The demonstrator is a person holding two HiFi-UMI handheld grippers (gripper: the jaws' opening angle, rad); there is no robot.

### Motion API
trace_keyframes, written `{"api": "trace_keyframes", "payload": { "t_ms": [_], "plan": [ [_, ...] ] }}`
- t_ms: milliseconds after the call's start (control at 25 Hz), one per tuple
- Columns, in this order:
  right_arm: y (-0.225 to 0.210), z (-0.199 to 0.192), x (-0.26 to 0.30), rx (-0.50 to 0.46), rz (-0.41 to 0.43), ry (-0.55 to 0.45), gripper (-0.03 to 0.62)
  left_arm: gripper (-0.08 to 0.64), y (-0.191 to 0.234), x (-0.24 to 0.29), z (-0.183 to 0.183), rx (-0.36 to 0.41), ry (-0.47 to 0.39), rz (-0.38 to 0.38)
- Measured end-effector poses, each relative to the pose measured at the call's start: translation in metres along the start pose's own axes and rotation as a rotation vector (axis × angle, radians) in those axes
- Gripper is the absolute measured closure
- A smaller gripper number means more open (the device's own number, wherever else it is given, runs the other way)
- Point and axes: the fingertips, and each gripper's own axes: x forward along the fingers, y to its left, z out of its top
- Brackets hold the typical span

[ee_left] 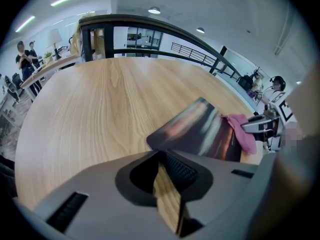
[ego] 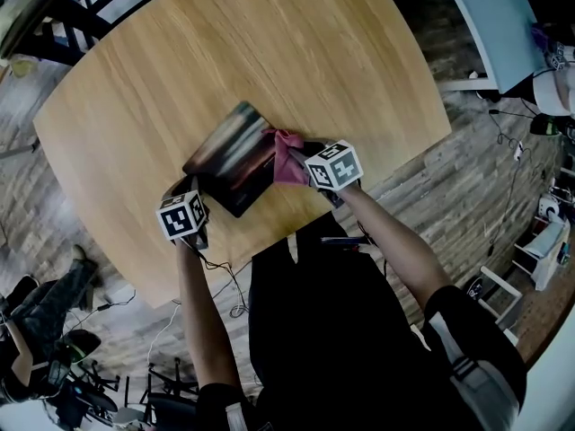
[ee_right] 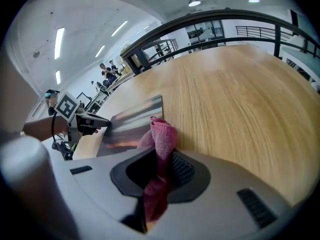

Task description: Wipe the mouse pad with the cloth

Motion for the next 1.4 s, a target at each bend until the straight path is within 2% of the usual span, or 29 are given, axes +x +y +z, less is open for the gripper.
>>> {"api": "trace_keyframes", "payload": {
  "t_ms": [400, 760, 1000, 1160, 1400],
  "plan": [
    [-0.081, -0.020, -0.050, 0.035, -0.191, -0.019, 0.526, 0.499, 0.001, 0.000, 0.000, -0.013, 0.009, 0.013],
    [-0.170, -0.064, -0.142, 0.148, -0.422, -0.037, 0.526, 0.499, 0.003, 0.001, -0.007, -0.111, 0.000, 0.018],
    [-0.204, -0.099, -0.204, 0.234, -0.571, -0.076, 0.526, 0.508, 0.003, -0.001, -0.012, -0.151, -0.006, 0.013],
    [-0.207, -0.104, -0.238, 0.234, -0.655, -0.136, 0.526, 0.518, -0.002, -0.019, -0.004, -0.160, -0.092, 0.021],
    [-0.187, -0.081, -0.275, 0.228, -0.704, -0.274, 0.526, 0.529, -0.015, -0.068, 0.030, -0.158, -0.314, 0.036]
  ]
}}
